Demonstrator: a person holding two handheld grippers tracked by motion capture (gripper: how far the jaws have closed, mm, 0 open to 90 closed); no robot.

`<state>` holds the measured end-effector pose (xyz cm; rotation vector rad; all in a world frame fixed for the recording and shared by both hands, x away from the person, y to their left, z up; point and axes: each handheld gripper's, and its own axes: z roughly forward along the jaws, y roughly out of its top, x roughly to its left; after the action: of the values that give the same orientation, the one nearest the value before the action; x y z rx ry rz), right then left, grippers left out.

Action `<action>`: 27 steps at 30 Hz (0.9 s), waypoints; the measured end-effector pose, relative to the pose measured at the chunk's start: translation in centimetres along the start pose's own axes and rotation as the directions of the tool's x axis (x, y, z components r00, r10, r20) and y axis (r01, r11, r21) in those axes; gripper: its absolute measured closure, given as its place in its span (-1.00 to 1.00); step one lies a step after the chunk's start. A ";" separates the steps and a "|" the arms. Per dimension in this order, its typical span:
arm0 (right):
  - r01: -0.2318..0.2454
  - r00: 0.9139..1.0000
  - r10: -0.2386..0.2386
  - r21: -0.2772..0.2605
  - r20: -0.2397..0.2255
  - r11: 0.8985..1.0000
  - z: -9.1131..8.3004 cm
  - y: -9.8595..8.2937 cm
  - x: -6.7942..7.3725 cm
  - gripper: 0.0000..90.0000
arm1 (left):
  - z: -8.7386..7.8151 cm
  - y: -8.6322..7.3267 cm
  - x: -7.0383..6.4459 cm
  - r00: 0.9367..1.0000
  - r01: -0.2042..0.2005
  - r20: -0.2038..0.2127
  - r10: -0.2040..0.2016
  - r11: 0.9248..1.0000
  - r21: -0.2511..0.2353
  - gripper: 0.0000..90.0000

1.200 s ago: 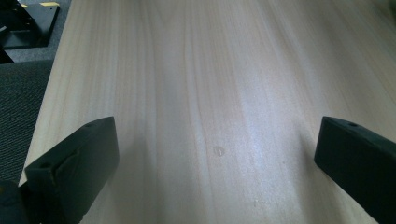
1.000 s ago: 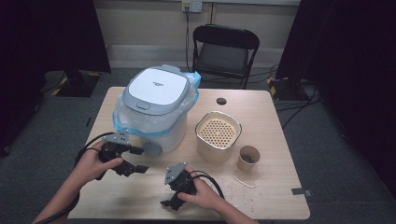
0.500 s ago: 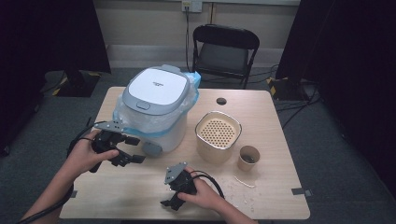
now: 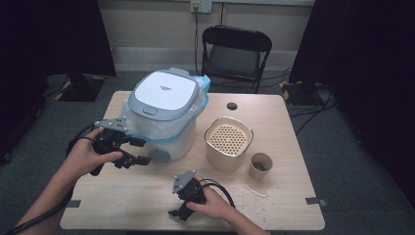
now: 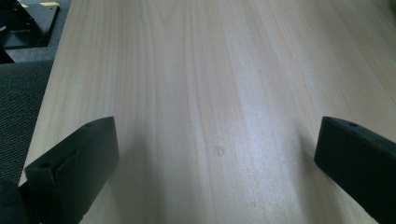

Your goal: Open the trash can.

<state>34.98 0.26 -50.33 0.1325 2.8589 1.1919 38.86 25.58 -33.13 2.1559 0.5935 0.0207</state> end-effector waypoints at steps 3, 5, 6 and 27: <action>0.001 1.000 -0.001 0.000 -0.001 1.000 0.0 0.0 0.0 -1.00 | -0.3 0.4 0.0 1.000 0.004 0.001 -0.004 1.000 -0.007 -0.50; 0.000 1.000 0.000 0.000 0.000 1.000 0.0 0.0 0.0 -1.00 | -0.5 0.7 0.1 1.000 0.024 0.005 -0.024 1.000 -0.002 -0.52; 0.000 1.000 0.000 0.000 0.000 1.000 0.0 0.0 0.0 -1.00 | -0.5 0.8 0.1 1.000 0.025 0.008 -0.025 1.000 -0.005 -0.52; 0.000 1.000 0.000 0.000 -0.003 1.000 0.0 0.0 0.0 -1.00 | -2.6 4.1 -0.2 1.000 0.008 -0.016 -0.009 1.000 -0.024 -0.52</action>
<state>35.00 0.26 -50.33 0.1307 2.8613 1.1923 39.78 25.40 -28.33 2.1319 0.6089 0.0409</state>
